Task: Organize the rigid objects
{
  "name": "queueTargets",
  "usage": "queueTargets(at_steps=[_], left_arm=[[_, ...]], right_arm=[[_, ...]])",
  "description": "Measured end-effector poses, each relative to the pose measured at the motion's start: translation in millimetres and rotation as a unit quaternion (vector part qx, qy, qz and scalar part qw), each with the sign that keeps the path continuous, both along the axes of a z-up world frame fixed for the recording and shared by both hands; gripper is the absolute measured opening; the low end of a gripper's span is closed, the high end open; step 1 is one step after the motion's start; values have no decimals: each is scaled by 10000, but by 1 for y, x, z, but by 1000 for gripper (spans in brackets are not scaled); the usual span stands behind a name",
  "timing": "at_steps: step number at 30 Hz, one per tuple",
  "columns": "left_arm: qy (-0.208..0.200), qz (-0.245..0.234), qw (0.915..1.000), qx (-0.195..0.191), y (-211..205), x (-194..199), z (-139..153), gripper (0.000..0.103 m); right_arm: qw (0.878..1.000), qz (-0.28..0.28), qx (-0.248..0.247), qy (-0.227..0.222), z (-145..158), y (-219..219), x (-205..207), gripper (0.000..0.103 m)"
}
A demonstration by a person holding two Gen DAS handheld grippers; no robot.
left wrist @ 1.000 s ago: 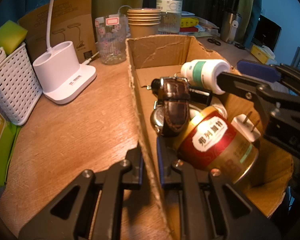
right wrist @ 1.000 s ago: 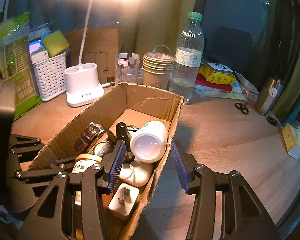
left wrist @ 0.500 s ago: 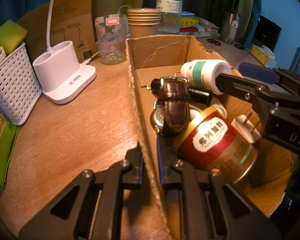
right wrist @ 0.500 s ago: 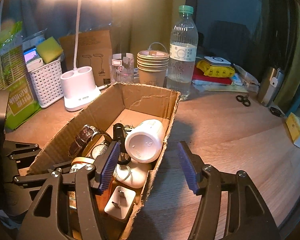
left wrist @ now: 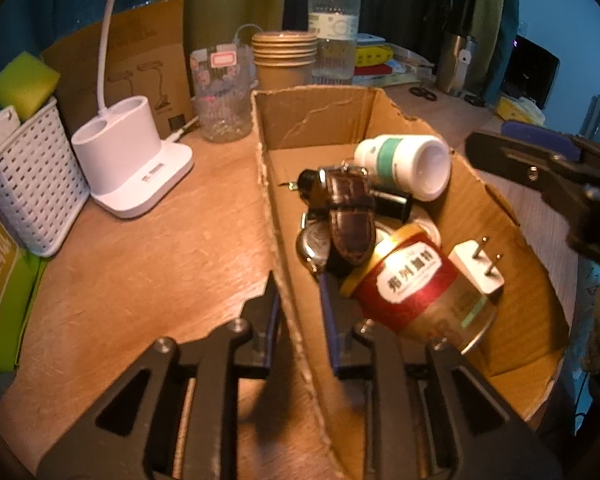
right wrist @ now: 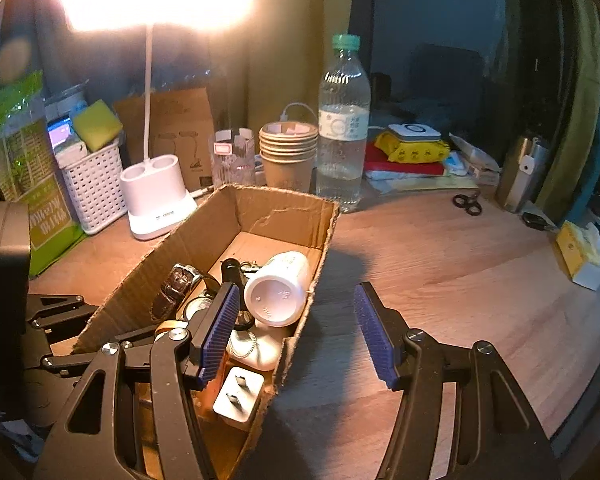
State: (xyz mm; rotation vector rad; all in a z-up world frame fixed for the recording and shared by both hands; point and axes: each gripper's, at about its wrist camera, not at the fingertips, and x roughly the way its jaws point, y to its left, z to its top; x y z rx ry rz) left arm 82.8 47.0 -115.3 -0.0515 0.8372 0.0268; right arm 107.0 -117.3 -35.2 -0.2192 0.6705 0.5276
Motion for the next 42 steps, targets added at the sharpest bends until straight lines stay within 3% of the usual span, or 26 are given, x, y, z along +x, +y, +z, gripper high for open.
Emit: queueTargets(at_steps=[8, 10, 12, 13, 21, 24, 31, 37, 42], left_arm=[[-354, 129, 9992, 118, 1, -9, 13, 27], [-486, 110, 9985, 215, -3, -13, 18, 33], [-578, 94, 9981, 202, -4, -17, 24, 50], [-653, 77, 9977, 162, -4, -19, 28, 53], [-1212, 220, 9916, 389, -10, -33, 55, 62], [-1290, 165, 9912, 238, -14, -34, 67, 63], [-1717, 14, 9846, 334, -34, -50, 97, 66], [-1993, -46, 9797, 198, -46, -57, 116, 75], [-2439, -150, 9695, 170, -59, -67, 138, 77]], right_arm=[[9998, -145, 63, -125, 15, -15, -10, 63], [9997, -184, 64, -157, 18, -18, -12, 63], [9995, -246, 63, -204, 22, -23, -14, 63], [9993, -292, 67, -225, 25, -26, -15, 63], [9982, -360, 209, -442, 43, -38, -26, 63], [9972, -433, 285, -541, 53, -47, -28, 63], [9936, -605, 463, -835, 76, -66, -42, 63], [9899, -758, 495, -1093, 91, -79, -54, 63], [9824, -1026, 638, -1428, 106, -93, -65, 63]])
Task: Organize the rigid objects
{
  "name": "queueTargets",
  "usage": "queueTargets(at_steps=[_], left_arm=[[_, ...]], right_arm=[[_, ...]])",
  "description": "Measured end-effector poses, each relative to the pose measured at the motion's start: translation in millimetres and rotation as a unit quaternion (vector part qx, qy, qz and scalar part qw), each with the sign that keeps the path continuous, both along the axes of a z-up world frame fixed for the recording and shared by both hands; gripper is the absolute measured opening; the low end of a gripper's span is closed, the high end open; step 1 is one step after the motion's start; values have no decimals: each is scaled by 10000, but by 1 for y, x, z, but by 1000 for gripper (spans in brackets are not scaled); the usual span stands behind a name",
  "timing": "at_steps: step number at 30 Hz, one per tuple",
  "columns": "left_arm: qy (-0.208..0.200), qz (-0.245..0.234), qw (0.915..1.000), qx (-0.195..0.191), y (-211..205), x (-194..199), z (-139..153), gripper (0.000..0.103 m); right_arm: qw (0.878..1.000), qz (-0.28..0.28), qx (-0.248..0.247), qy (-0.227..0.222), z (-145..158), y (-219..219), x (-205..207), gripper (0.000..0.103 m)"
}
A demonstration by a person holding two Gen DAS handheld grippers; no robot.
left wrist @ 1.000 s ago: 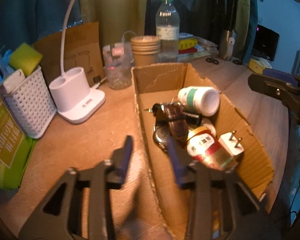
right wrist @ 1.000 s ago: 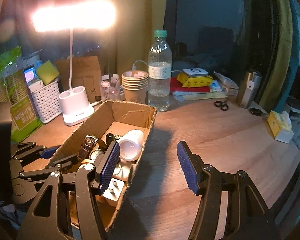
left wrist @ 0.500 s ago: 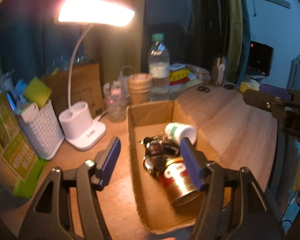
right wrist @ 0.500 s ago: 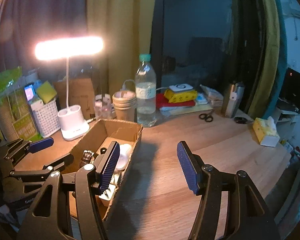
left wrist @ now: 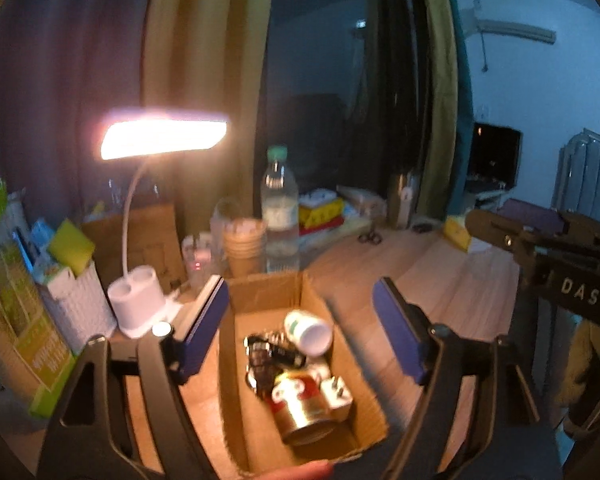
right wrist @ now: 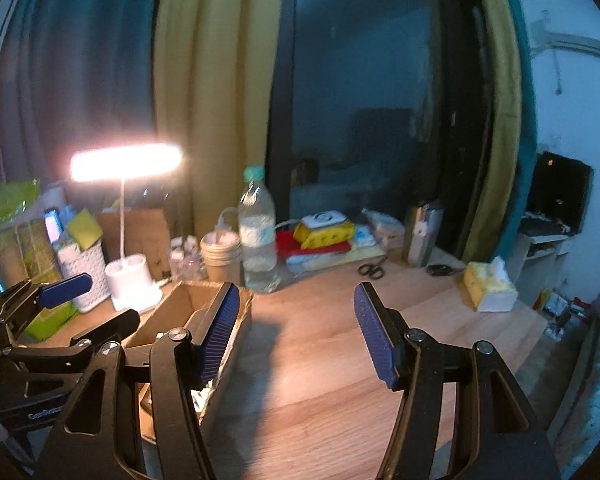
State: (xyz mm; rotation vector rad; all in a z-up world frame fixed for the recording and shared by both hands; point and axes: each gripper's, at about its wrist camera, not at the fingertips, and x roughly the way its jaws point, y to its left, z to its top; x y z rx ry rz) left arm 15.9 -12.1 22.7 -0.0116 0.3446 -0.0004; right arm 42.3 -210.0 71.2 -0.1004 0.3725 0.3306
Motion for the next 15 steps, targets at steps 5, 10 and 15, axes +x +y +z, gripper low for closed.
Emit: queueTargets(at_steps=[5, 10, 15], left_arm=[[-146, -11, 9999, 13, -3, -5, 14, 80], [-208, -38, 9998, -26, -1, -7, 24, 80], [-463, -113, 9988, -146, 1, -16, 38, 80]], right_arm=[[9994, -151, 165, -253, 13, -12, -10, 66], [9980, -277, 247, -517, 21, -20, -18, 67], [9956, -442, 245, -789, 31, -24, -29, 67]])
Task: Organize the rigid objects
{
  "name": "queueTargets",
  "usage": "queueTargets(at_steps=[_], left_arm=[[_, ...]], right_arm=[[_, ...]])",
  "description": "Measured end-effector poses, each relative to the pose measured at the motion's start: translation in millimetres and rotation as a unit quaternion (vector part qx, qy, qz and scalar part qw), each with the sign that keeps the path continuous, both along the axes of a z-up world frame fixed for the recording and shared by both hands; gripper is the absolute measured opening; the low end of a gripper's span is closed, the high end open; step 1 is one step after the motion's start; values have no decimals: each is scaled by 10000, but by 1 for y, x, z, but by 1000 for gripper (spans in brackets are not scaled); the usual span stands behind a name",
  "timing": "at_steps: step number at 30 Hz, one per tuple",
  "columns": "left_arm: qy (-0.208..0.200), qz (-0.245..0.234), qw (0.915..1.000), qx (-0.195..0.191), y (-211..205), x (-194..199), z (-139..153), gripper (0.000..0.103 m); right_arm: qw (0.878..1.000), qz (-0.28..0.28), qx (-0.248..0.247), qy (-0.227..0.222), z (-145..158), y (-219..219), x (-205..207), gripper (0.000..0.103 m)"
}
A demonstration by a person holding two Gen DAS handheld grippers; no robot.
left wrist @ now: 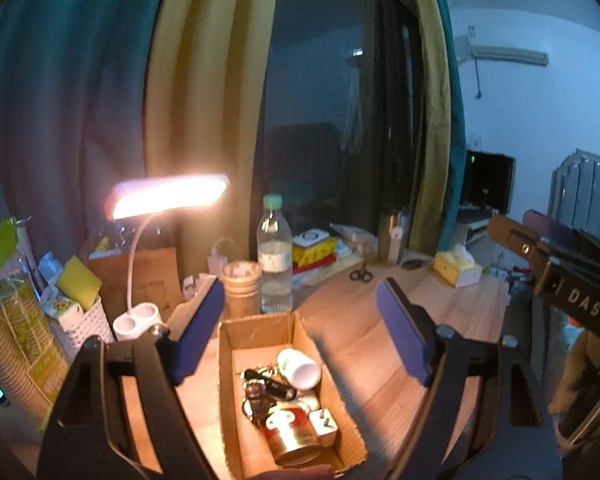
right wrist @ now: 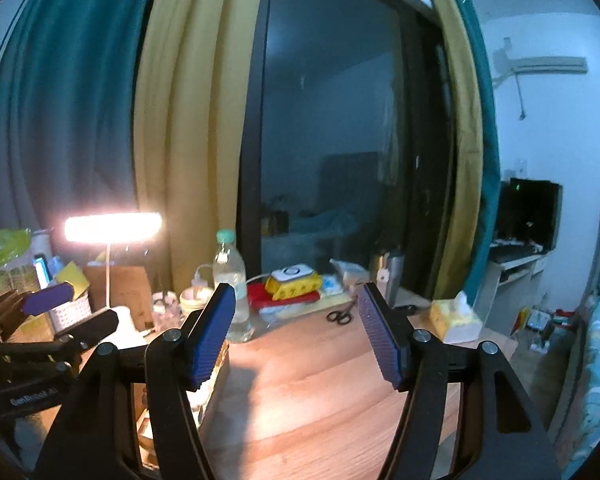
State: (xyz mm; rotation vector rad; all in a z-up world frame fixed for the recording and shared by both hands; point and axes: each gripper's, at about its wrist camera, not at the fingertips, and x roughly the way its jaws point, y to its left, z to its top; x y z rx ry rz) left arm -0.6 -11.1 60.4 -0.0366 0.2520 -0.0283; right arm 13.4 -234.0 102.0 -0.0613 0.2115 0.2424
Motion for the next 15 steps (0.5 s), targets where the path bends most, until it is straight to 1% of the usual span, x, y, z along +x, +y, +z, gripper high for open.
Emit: queueTargets(at_steps=[8, 15], left_arm=[[-109, -212, 9997, 19, -1, -11, 14, 80], [-139, -107, 9998, 78, 0, -16, 21, 80]], right_arm=[[9999, 9, -153, -9, 2, 9, -4, 68], [9998, 40, -208, 10, 4, 13, -4, 68]])
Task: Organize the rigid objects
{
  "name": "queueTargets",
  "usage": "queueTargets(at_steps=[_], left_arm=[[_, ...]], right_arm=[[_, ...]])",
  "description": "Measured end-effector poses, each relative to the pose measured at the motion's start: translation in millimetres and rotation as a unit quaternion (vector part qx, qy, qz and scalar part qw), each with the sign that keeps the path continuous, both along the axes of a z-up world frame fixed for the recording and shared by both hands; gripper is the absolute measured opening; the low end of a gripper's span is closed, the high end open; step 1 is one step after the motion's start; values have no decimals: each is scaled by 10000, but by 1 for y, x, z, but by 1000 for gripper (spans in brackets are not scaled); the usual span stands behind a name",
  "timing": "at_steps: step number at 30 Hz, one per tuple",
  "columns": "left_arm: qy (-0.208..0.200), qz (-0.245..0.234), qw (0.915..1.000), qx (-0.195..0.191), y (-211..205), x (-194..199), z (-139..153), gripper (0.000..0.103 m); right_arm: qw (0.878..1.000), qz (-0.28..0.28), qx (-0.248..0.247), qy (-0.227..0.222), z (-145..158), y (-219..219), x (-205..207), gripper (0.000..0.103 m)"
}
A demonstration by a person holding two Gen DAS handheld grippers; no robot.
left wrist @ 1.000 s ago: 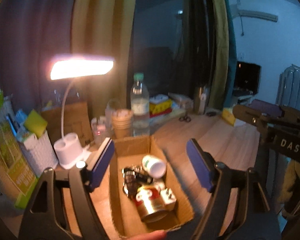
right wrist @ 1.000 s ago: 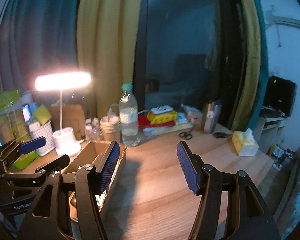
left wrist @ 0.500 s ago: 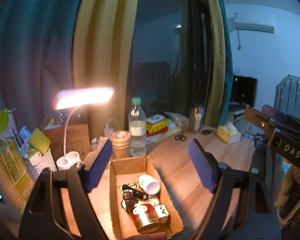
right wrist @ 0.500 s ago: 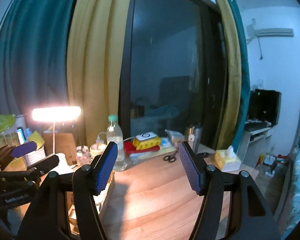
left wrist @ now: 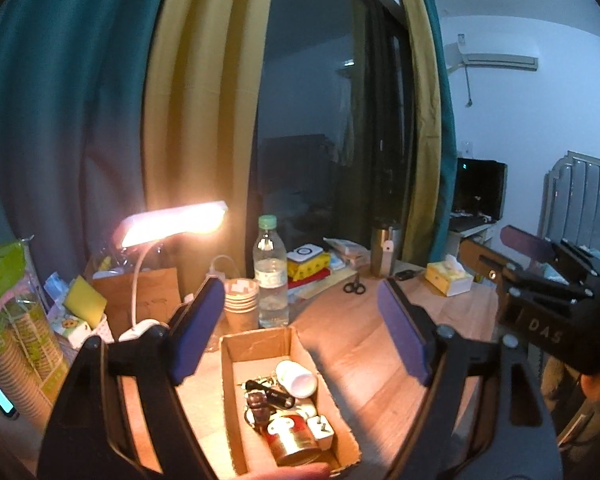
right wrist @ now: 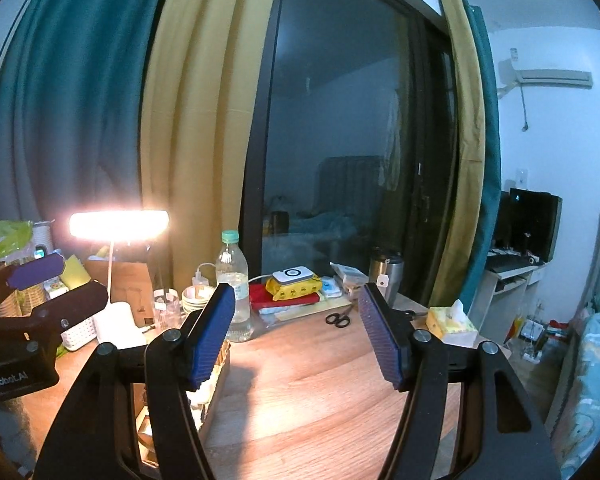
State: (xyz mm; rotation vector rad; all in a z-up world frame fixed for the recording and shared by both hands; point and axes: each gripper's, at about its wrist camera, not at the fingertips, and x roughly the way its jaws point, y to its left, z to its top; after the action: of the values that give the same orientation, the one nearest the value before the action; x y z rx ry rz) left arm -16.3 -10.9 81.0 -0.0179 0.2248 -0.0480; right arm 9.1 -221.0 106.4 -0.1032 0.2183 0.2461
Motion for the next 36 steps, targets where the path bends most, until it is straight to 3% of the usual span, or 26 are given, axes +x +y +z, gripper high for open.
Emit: queueTargets(at_steps=[36], left_arm=[[377, 204, 9991, 21, -1, -2, 2, 80]], right_arm=[[10000, 23, 9, 80, -5, 2, 3, 68]])
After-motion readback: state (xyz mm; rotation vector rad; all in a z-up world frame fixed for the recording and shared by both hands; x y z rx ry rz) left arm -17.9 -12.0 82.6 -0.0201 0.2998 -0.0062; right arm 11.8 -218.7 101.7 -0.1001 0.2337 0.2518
